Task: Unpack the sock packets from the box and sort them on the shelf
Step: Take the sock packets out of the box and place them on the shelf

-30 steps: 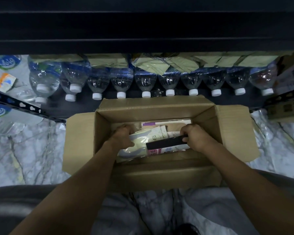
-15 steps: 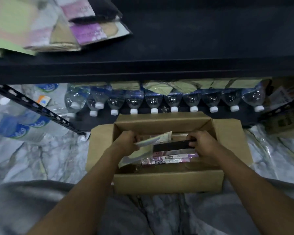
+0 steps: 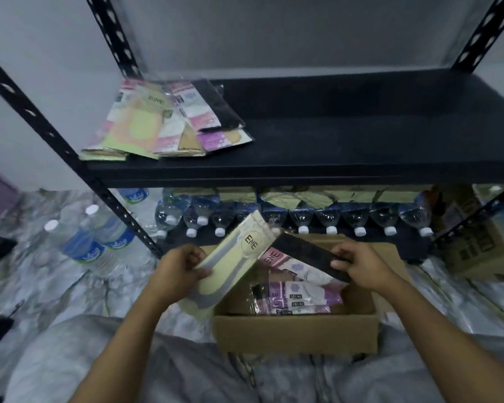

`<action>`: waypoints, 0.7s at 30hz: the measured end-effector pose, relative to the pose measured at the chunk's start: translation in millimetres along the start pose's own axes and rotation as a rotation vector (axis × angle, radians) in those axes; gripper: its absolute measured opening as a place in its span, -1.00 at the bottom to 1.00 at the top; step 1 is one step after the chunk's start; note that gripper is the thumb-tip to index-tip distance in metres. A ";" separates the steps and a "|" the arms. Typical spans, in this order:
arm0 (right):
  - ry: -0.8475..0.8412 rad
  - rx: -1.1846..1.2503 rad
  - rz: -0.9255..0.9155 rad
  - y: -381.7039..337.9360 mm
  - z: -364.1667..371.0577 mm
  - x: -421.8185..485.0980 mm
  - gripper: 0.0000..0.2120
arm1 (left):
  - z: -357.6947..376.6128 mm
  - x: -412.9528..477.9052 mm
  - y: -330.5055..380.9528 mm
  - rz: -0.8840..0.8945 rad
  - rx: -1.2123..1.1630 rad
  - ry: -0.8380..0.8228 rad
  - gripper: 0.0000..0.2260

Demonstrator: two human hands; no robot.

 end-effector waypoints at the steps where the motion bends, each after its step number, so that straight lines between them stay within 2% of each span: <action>1: 0.016 0.044 -0.010 -10.4 -4.5 -7.8 -0.84 | -11.0 -9.8 1.6 -0.025 -0.115 0.024 -0.83; 6: 0.104 0.334 -0.103 -69.5 -21.3 -46.9 -0.82 | -61.3 -55.8 8.4 -0.078 -0.503 0.185 -0.81; 10: 0.140 0.519 -0.167 -115.6 -23.9 -68.3 -0.87 | -91.1 -84.3 16.8 -0.065 -0.698 0.310 -0.81; 17: 0.140 0.733 -0.234 -182.6 -24.7 -86.5 -0.83 | -128.0 -106.9 35.0 -0.072 -0.941 0.443 -0.72; 21: 0.203 0.754 -0.257 -209.2 -29.1 -87.2 -0.81 | -148.6 -102.3 47.9 -0.060 -1.005 0.473 -0.77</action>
Point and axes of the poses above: each hand's wrist, its own x-axis towards the middle knuckle, its own z-axis out of the palm, y = z × x, the point moved 5 cm from there along x, towards the middle knuckle, and after that the axes turned 7 degrees about y, right-handed, at the moved point
